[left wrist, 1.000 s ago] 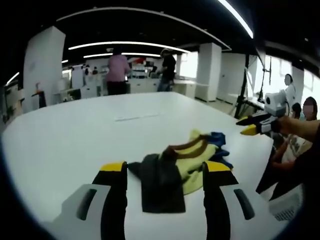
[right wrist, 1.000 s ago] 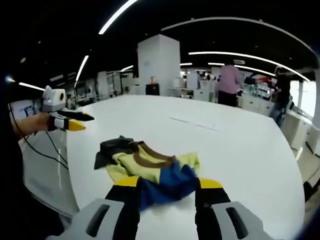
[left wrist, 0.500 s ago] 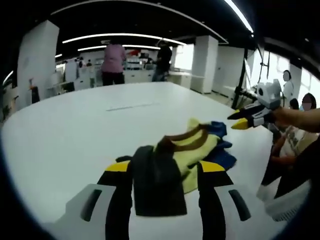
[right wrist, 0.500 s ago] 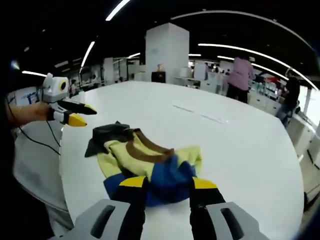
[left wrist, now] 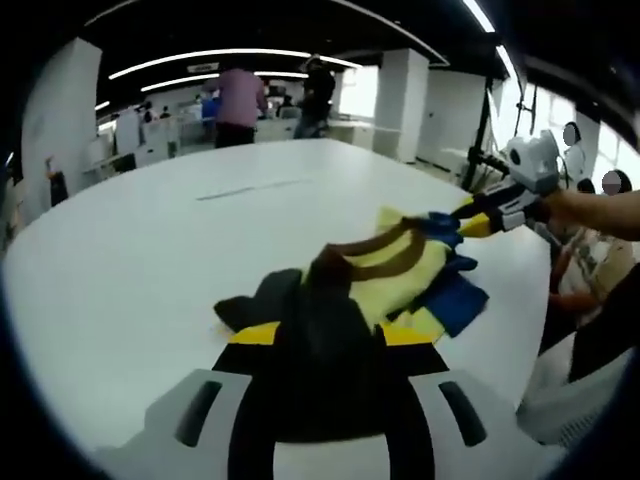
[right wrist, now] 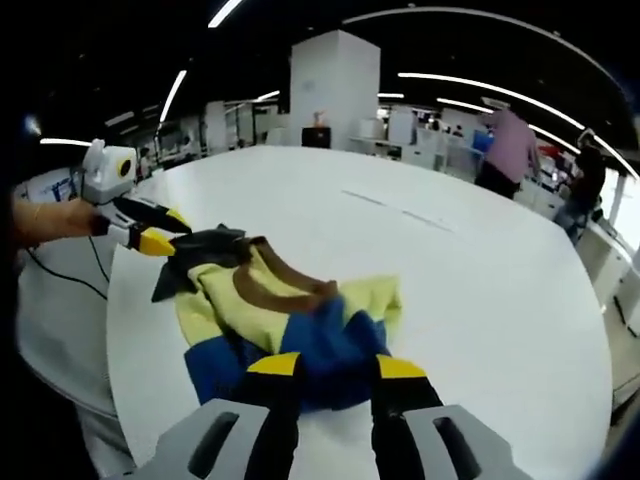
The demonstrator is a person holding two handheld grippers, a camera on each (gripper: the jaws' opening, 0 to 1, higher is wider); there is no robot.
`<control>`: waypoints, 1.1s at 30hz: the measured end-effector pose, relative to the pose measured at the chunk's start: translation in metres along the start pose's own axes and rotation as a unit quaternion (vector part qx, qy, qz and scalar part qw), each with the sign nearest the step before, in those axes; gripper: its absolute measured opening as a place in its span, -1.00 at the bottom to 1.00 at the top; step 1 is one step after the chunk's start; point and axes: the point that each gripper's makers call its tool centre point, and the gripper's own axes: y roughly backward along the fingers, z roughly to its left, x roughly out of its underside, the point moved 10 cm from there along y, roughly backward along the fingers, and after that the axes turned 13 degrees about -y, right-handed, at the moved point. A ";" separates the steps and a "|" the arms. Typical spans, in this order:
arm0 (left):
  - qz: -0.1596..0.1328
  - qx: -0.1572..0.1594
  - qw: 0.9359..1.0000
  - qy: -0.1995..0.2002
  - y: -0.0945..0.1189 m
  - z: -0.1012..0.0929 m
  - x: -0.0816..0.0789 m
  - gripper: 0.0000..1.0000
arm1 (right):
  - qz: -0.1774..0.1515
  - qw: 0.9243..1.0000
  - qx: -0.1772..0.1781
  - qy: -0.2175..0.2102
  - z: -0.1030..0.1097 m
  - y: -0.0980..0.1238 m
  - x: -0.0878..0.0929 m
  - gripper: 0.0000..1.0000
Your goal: Fold the garment on the visible template until the final outline fits inside the template.
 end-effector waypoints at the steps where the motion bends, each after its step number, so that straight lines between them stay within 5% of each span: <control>1: 0.001 0.000 1.000 0.000 -0.001 0.000 0.001 -0.38 | 0.000 1.000 0.002 -0.002 -0.002 -0.001 0.000 -0.58; 23: 0.046 -0.024 0.999 -0.009 -0.015 0.006 0.015 -1.00 | 0.012 1.000 -0.007 0.006 -0.001 -0.003 0.004 -1.00; 33: 0.009 -0.044 0.999 0.001 0.001 0.007 0.000 -1.00 | -0.017 1.000 -0.015 0.002 0.003 0.012 -0.005 -1.00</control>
